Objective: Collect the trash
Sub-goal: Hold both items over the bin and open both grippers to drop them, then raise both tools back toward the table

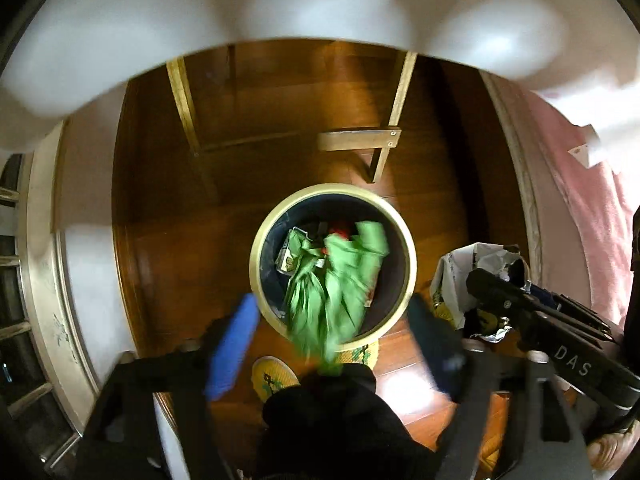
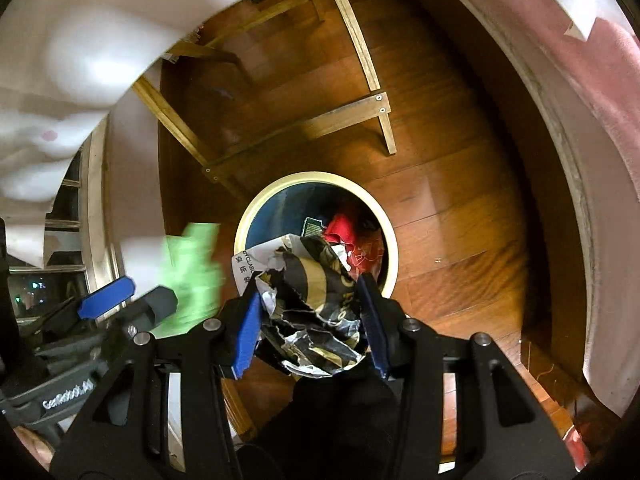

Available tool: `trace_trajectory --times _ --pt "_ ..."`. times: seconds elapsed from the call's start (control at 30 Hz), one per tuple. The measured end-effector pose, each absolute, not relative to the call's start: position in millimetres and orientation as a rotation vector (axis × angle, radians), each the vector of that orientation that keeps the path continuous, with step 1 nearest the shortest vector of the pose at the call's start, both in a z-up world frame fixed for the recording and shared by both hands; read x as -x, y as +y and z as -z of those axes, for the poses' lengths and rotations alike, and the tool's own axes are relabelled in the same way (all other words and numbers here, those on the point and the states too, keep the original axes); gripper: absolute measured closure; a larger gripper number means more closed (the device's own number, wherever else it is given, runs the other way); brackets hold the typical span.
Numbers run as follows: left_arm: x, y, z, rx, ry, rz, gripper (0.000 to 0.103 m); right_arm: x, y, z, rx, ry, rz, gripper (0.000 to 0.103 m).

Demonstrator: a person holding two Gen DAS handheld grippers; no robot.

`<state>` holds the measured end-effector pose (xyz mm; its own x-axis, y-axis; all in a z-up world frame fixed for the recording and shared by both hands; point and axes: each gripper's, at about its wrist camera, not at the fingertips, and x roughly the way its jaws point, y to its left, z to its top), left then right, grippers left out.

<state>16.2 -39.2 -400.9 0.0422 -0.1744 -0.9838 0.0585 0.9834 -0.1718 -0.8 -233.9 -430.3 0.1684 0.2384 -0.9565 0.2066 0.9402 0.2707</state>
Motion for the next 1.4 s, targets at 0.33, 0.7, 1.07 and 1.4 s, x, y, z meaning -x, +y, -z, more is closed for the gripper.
trace_trajectory --times 0.33,0.7,1.07,1.4 --pt "-16 -11 397 0.119 1.462 0.12 0.018 -11 -223 432 -0.361 1.426 -0.064 0.059" --pt "-15 12 344 0.131 1.387 0.08 0.018 -21 -200 412 -0.317 1.417 -0.109 0.049" --pt "-10 23 251 0.062 1.319 0.075 0.018 -12 -178 341 -0.257 1.396 -0.132 0.043" --pt "0 31 96 -0.001 1.145 0.076 0.018 16 -164 212 -0.229 1.304 -0.148 0.043"
